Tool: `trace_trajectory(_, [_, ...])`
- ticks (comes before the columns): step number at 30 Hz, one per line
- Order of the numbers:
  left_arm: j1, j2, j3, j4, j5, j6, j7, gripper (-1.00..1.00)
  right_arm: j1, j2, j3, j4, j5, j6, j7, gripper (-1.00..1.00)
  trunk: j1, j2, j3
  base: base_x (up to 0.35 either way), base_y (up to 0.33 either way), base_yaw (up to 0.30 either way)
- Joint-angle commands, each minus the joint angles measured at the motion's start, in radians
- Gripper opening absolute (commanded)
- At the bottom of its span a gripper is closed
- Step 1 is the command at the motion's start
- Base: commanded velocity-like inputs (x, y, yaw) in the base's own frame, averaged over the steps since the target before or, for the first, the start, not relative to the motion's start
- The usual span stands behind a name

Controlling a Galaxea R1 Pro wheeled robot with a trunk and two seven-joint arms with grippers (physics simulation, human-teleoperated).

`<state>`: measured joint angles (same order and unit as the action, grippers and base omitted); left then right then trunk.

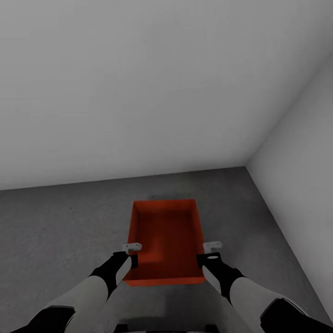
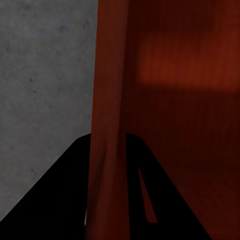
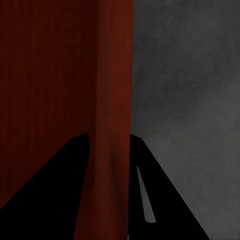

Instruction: Move the two storage containers from the living room to the garage. In the garage, place one container on the floor and stack the other container on top of it (either order is fine).

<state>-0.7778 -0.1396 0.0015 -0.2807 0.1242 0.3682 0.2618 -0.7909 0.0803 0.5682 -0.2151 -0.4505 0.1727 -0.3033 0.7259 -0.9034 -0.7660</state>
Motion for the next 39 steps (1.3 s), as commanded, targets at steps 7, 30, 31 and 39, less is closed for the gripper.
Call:
trace_trajectory(7, [0.0,0.009,-0.017,-0.005,-0.032,-0.035,0.03,-1.0,0.0,-0.002,0.009,0.008,-0.014,0.007,-0.01,-1.0,0.0,-0.001,-0.012,0.0,0.0,0.0])
trace_trajectory(30, [0.0,0.009,-0.017,-0.004,-0.031,-0.035,0.03,-1.0,-0.001,-0.001,0.009,0.008,-0.014,0.007,-0.01,-1.0,0.0,-0.001,-0.02,0.046,0.007,0.0])
trace_trajectory(31, [0.0,0.009,-0.017,-0.005,-0.031,-0.035,0.03,-1.0,-0.001,-0.001,0.009,0.008,-0.014,0.007,-0.01,-1.0,0.0,-0.001,-0.02,0.266,0.124,0.0])
trace_trajectory(39, [0.0,0.009,-0.017,-0.005,-0.031,-0.035,0.03,-1.0,-0.001,-0.001,0.009,0.008,-0.014,0.007,-0.01,-1.0,0.0,-0.001,-0.02,0.154,0.057,0.0])
